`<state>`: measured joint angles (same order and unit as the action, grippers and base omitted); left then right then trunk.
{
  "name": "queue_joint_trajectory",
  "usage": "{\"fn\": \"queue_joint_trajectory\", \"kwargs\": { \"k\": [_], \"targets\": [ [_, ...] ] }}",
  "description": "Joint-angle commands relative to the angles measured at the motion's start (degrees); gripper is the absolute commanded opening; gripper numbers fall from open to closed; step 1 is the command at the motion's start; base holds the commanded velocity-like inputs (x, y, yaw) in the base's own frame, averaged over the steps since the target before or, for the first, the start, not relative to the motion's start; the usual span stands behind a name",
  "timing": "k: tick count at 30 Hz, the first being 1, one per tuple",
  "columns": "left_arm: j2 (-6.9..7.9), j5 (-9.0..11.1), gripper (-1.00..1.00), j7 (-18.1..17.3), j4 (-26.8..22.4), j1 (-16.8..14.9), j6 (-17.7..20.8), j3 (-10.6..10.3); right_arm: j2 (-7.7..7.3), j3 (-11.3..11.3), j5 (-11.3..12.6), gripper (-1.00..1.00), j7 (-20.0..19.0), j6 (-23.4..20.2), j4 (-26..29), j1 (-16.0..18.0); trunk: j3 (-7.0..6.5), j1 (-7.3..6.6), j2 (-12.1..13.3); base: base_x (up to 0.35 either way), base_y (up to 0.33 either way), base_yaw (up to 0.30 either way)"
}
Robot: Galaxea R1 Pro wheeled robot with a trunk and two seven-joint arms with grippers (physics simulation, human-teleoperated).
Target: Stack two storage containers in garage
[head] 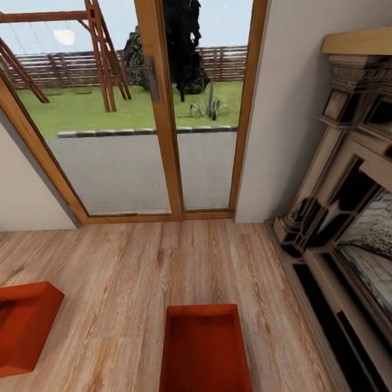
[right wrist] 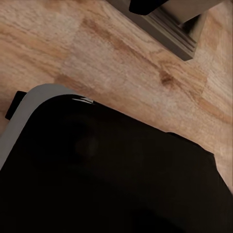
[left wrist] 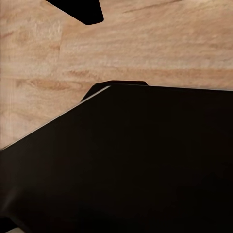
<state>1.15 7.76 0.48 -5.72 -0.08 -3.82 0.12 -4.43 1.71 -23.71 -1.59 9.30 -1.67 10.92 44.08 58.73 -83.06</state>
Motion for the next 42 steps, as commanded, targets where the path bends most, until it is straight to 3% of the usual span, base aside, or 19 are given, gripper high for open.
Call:
{"fn": "queue_joint_trajectory", "kwargs": {
  "k": [1, 42],
  "targets": [
    [0.00, 0.41, 1.00, 0.05, 0.01, -0.01, -0.14, -0.03, -0.03, 0.20, -0.19, 1.00, -0.10, 0.34, -0.18, 0.07, 0.13, 0.00, -0.02, 0.000, 0.000, 0.000],
    [0.00, 0.41, 1.00, 0.05, 0.01, -0.01, -0.14, -0.03, -0.15, 0.23, -0.02, 1.00, -0.08, 0.46, -0.18, 0.07, 3.83, 0.00, -0.02, 0.000, 0.000, 0.000]
  ]
}}
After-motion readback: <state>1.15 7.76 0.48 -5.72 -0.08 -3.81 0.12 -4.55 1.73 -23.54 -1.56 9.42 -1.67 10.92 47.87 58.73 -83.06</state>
